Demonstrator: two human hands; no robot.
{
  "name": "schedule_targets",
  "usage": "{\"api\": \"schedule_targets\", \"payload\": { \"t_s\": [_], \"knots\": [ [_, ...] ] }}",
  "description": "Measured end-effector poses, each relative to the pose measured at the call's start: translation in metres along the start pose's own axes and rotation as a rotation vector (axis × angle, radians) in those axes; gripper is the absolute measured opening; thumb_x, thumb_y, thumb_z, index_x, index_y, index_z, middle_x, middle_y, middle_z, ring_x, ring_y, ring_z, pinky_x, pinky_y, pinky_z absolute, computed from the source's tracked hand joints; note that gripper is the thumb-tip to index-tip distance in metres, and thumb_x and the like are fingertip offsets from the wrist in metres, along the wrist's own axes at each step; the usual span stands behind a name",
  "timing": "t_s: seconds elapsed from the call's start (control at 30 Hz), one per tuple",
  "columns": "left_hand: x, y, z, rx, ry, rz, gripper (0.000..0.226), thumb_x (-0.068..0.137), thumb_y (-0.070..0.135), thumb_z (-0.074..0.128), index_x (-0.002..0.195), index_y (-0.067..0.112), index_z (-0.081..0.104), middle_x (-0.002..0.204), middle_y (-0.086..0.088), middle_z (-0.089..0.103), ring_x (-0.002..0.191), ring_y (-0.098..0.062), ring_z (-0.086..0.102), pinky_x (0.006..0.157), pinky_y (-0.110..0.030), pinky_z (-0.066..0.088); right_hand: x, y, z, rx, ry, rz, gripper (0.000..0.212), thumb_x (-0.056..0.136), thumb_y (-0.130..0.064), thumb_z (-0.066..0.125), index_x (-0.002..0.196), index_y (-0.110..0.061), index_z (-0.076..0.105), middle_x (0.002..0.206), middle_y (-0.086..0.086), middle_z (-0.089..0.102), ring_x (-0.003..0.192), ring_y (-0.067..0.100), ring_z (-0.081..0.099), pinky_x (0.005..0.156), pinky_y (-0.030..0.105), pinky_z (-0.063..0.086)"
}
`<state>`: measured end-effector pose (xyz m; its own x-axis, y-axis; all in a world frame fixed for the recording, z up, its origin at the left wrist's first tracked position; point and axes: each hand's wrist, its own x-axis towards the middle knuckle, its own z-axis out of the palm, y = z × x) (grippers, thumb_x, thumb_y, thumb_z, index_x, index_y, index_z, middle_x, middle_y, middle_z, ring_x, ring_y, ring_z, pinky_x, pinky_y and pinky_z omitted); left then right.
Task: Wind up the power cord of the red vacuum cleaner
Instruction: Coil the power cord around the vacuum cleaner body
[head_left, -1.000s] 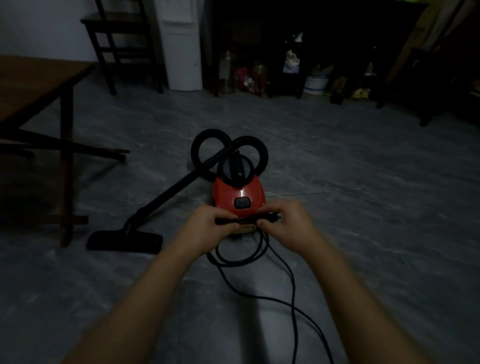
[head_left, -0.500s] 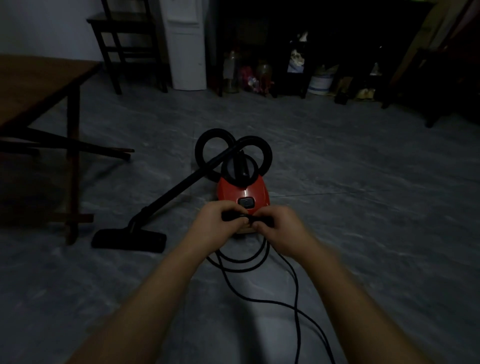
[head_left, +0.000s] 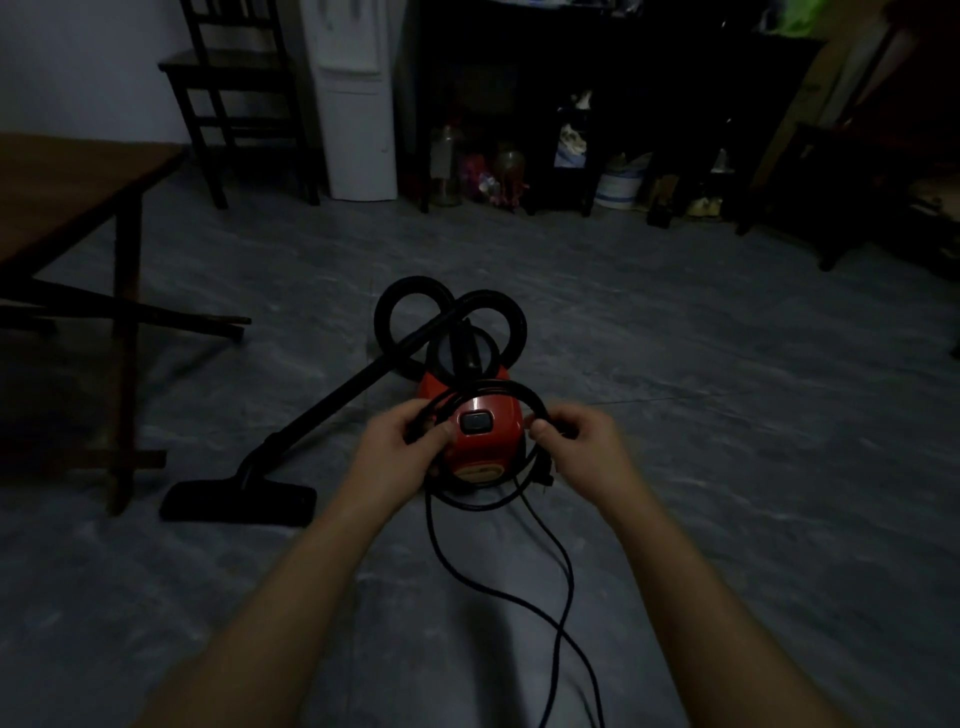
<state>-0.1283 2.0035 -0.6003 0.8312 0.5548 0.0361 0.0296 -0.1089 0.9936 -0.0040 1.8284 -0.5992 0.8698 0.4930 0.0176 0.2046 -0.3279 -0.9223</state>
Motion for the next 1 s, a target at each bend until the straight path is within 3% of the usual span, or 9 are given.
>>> {"api": "schedule_targets", "payload": {
  "t_s": [0.13,0.27,0.37,0.47,0.63,0.83,1.0],
  "knots": [
    [-0.003,-0.004,0.001,0.153,-0.047,0.1,0.027,0.095,0.011,0.06,0.093,0.036,0.068,0.074,0.012,0.067,0.067,0.003,0.062,0.064,-0.009,0.046,0.0,0.007,0.003,-0.141,-0.037,0.007,0.02,0.093,-0.015,0.066,0.111,-0.018,0.073,0.098,-0.002,0.073,0.087,0.01,0.068,0.074,0.024,0.051],
    [-0.004,-0.005,0.001,0.218,-0.108,0.065,0.02,0.098,0.014,0.057,0.099,0.029,0.07,0.075,0.014,0.066,0.06,0.005,0.06,0.06,-0.01,0.044,-0.006,0.001,0.003,-0.268,-0.056,-0.072,0.025,0.091,-0.014,0.066,0.115,-0.019,0.073,0.105,-0.009,0.07,0.089,0.001,0.063,0.077,0.016,0.05],
    [-0.006,-0.003,0.001,0.225,-0.142,0.032,0.02,0.098,0.013,0.057,0.105,0.025,0.071,0.084,0.015,0.067,0.069,0.004,0.063,0.062,-0.008,0.045,-0.012,-0.009,0.004,-0.287,-0.049,-0.116,0.023,0.092,-0.018,0.067,0.114,-0.02,0.073,0.101,-0.014,0.064,0.074,-0.011,0.056,0.066,0.001,0.043],
    [-0.008,0.0,0.003,0.212,-0.188,0.019,0.022,0.097,0.012,0.059,0.109,0.025,0.072,0.091,0.013,0.07,0.072,0.006,0.066,0.061,-0.01,0.047,-0.015,-0.013,0.009,-0.299,-0.079,-0.193,0.025,0.089,-0.022,0.07,0.113,-0.027,0.072,0.097,-0.018,0.056,0.075,-0.016,0.052,0.064,0.003,0.038],
    [-0.011,0.005,0.005,0.167,-0.217,0.0,0.02,0.095,0.009,0.061,0.108,0.017,0.073,0.089,0.008,0.072,0.07,0.009,0.065,0.06,-0.008,0.046,-0.012,-0.008,0.015,-0.355,-0.157,-0.227,0.027,0.09,-0.024,0.068,0.116,-0.03,0.071,0.111,-0.007,0.061,0.087,-0.005,0.053,0.07,0.008,0.035],
    [-0.008,0.004,0.004,0.127,-0.114,-0.034,0.014,0.091,0.011,0.067,0.101,0.015,0.075,0.098,-0.003,0.074,0.088,-0.011,0.07,0.067,-0.014,0.051,-0.012,-0.012,0.018,-0.106,-0.194,-0.116,0.013,0.092,-0.02,0.068,0.103,-0.015,0.073,0.088,-0.01,0.068,0.069,-0.012,0.062,0.061,0.007,0.045],
    [-0.007,0.01,0.002,0.068,-0.05,-0.062,0.012,0.087,0.013,0.071,0.098,0.019,0.074,0.097,-0.006,0.074,0.083,-0.015,0.07,0.071,-0.025,0.057,-0.01,-0.013,0.018,-0.002,-0.177,-0.11,0.009,0.095,-0.019,0.064,0.092,-0.018,0.073,0.087,-0.001,0.071,0.076,-0.002,0.066,0.069,0.015,0.052]
  ]
}}
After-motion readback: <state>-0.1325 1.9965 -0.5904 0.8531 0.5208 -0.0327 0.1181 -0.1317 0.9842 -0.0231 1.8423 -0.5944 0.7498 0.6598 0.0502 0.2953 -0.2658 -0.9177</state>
